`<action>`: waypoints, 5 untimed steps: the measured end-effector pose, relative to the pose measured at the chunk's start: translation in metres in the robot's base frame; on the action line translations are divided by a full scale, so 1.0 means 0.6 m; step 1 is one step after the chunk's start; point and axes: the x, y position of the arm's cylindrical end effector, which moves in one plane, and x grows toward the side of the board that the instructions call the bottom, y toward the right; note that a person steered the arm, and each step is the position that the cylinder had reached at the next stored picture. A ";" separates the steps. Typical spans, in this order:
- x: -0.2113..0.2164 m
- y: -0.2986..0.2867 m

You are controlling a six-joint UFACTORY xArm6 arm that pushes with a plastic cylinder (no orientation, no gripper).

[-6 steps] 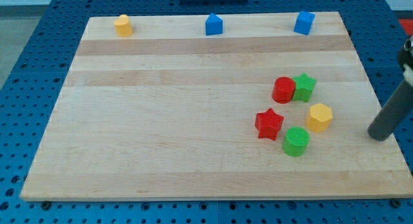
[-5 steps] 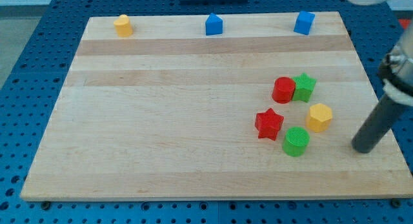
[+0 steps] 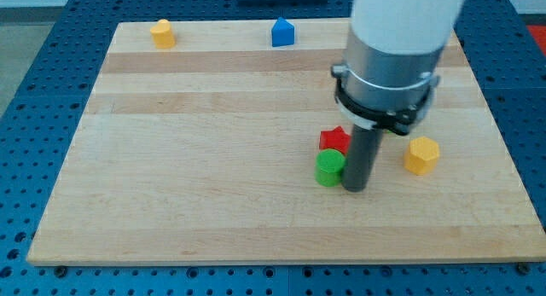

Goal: Place the green circle diagonally to the triangle

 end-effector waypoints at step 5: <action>-0.092 -0.134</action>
